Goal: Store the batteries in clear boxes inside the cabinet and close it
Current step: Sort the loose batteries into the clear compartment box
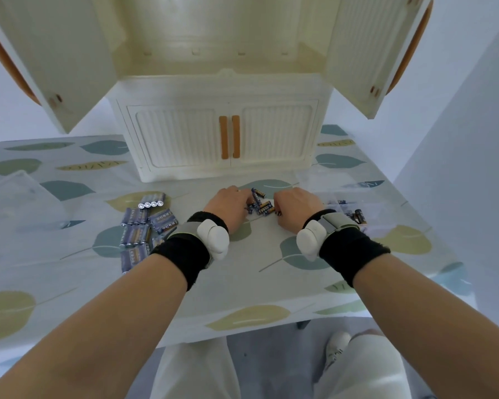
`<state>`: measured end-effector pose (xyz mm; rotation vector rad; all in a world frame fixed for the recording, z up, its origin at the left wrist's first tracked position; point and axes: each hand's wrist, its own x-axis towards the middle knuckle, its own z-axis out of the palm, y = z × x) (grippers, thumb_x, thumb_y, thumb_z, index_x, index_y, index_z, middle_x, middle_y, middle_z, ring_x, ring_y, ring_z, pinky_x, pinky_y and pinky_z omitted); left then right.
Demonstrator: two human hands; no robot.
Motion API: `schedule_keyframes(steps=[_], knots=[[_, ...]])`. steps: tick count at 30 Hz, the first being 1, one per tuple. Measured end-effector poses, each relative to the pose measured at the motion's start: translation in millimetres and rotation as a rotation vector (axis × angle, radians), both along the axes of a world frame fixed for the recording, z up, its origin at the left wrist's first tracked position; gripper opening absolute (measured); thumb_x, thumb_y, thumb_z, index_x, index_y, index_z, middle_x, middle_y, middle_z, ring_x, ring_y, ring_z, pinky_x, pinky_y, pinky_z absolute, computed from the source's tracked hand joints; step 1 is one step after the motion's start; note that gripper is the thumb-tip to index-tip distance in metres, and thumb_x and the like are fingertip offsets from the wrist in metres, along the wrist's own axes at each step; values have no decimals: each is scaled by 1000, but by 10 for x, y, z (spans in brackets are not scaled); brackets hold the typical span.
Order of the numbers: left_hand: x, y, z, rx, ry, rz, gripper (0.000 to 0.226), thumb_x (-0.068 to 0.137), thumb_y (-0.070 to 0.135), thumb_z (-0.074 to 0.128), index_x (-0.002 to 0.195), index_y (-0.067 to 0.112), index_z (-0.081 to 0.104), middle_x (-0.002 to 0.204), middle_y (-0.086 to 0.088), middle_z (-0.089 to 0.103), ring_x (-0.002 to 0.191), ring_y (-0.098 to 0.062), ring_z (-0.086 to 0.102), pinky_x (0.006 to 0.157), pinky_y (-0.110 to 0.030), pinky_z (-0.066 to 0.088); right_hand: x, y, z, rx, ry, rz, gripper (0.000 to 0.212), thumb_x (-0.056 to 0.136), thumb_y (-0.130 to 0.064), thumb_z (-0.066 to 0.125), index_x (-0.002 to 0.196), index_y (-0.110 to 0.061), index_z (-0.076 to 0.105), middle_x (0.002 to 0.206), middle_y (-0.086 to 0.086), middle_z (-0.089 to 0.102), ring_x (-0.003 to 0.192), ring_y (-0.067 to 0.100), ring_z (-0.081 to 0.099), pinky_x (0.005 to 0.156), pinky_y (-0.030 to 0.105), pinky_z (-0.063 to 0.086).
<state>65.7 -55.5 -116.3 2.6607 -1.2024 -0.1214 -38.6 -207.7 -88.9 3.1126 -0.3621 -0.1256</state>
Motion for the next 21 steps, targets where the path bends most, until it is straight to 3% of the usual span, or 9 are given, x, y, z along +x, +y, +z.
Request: schedule_keyframes(steps=[3, 7, 12, 21], knots=[[20, 24, 14, 25, 9, -24, 26, 95, 19, 58, 120, 17, 56, 114, -12, 60, 106, -33, 58, 91, -40, 47, 21, 8, 8, 11, 0, 12, 7, 85, -15, 55, 92, -16, 53, 97, 8, 63, 81, 26, 52, 65, 32, 40], [-7, 22, 6, 2, 2, 71, 25, 96, 7, 53, 120, 5, 50, 116, -16, 59, 102, -36, 61, 89, -44, 50, 25, -7, 17, 45, 5, 0, 18, 85, -18, 58, 102, -14, 60, 100, 8, 64, 91, 29, 60, 69, 33, 47], [-4, -26, 48, -84, 36, 196, 32, 95, -1, 46, 127, 1, 46, 121, -20, 46, 98, -40, 63, 87, -46, 54, 21, -25, 3, 73, -3, -26, 21, 83, -20, 59, 103, -14, 63, 102, 8, 66, 94, 29, 62, 73, 33, 51], [-55, -259, -19, -107, 83, 302, 28, 94, 10, 50, 121, 6, 48, 116, -18, 47, 100, -39, 58, 85, -41, 51, 12, -74, -17, 107, -28, -37, 18, 82, -22, 61, 100, -16, 63, 101, 6, 65, 92, 26, 61, 69, 32, 48]])
